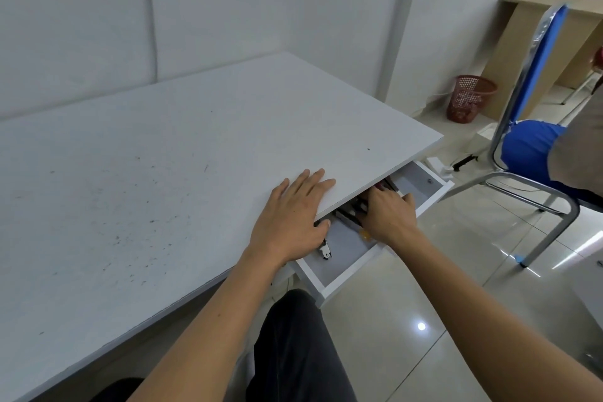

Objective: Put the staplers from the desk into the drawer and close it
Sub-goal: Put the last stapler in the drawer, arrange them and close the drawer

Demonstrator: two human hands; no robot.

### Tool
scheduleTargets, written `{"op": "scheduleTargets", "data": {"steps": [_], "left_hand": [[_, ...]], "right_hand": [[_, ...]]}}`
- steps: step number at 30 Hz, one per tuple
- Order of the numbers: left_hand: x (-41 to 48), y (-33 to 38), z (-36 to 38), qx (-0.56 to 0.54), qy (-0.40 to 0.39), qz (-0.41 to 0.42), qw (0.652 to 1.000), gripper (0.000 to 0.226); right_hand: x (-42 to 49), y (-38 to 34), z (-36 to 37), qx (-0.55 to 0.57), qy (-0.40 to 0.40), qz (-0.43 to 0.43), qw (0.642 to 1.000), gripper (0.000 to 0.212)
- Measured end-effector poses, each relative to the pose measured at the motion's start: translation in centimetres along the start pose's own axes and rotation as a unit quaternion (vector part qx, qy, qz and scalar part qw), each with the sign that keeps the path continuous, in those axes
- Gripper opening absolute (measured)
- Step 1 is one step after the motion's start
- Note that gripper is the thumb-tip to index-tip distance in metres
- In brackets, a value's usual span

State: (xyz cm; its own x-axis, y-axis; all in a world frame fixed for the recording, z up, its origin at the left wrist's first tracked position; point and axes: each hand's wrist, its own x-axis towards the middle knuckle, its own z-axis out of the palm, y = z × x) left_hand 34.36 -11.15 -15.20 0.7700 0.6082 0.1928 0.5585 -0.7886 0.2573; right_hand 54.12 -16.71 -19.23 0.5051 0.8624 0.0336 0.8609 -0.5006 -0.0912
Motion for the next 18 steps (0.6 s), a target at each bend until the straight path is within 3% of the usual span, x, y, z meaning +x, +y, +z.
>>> {"op": "scheduleTargets", "data": {"steps": [5, 10, 13, 18], "left_hand": [[0.0, -0.1, 0.0, 0.001, -0.003, 0.002, 1.0, 0.066], [0.0, -0.1, 0.1, -0.002, -0.001, -0.001, 1.0, 0.066], [0.1, -0.2, 0.1, -0.001, 0.001, -0.002, 1.0, 0.067], [0.1, -0.2, 0.2, -0.004, 0.002, 0.001, 1.0, 0.066]], "right_hand": [[-0.2, 0.4, 0.1, 0.026, -0.001, 0.002, 1.0, 0.042], [0.0, 0.1, 0.1, -0.017, -0.026, -0.028, 0.999, 0.033], [-0.3, -0.3, 0.2, 0.004, -0.06, -0.026, 0.998, 0.061], [-1.2, -0.3, -0.5, 0.094, -0.035, 0.002, 0.995, 0.041]]}}
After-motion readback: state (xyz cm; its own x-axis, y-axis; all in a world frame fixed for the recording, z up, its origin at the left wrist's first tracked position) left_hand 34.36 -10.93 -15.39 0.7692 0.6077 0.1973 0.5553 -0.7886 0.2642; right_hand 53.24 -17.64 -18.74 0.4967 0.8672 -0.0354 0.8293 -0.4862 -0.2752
